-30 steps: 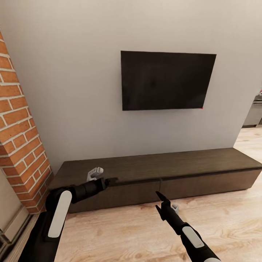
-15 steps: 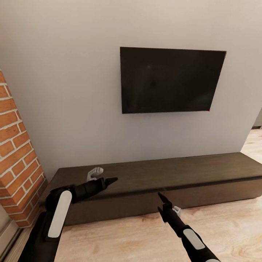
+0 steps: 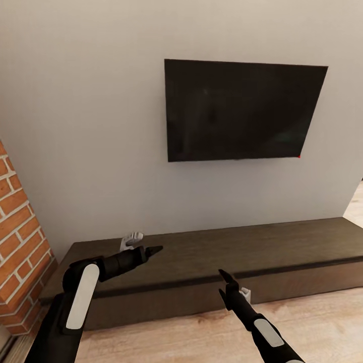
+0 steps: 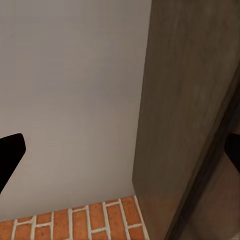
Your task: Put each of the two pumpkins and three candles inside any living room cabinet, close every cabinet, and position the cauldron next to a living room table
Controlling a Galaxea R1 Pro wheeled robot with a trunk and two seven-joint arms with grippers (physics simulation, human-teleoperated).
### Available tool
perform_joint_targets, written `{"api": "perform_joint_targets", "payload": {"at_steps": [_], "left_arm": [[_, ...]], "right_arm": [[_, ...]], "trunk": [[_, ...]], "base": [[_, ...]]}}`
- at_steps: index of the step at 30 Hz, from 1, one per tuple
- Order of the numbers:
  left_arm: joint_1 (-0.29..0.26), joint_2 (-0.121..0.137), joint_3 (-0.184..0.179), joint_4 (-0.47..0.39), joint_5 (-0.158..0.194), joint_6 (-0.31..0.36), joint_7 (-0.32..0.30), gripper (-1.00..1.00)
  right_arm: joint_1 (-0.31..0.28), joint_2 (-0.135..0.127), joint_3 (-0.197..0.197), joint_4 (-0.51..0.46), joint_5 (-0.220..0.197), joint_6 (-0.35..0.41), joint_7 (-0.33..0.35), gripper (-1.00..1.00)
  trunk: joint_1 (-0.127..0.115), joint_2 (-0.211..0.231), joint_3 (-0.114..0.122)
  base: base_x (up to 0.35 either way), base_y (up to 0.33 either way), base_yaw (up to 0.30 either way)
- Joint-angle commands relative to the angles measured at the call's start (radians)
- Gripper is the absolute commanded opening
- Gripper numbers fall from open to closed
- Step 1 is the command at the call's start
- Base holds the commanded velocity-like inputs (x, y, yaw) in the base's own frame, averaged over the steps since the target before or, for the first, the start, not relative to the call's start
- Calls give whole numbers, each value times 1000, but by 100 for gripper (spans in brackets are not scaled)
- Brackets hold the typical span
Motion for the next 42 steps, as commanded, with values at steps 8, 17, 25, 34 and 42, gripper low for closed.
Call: {"api": "perform_joint_targets", "payload": {"at_steps": [8, 17, 25, 34, 42], "left_arm": [[-1, 0, 8, -1, -6, 5, -24, 100], [-1, 0, 10, -1, -7, 5, -27, 100], [-1, 0, 9, -1, -6, 5, -28, 100], [-1, 0, 8, -1, -7, 5, -30, 100], [-1, 0, 7, -1, -6, 5, -30, 100]], "right_arm": [[-1, 2, -5, 7, -7, 9, 0, 100], [-1, 2, -5, 17, -6, 9, 0, 100], [-1, 0, -5, 35, -7, 9, 0, 100], [-1, -3, -5, 38, -7, 9, -1, 100], [-1, -4, -5, 41, -7, 10, -2, 100]], "trunk": [[4, -7, -4], [38, -70, -32], [69, -126, -57], [104, -189, -86], [134, -245, -111]], "base": [[31, 0, 0], [2, 0, 0], [0, 0, 0], [0, 0, 0], [0, 0, 0]]}}
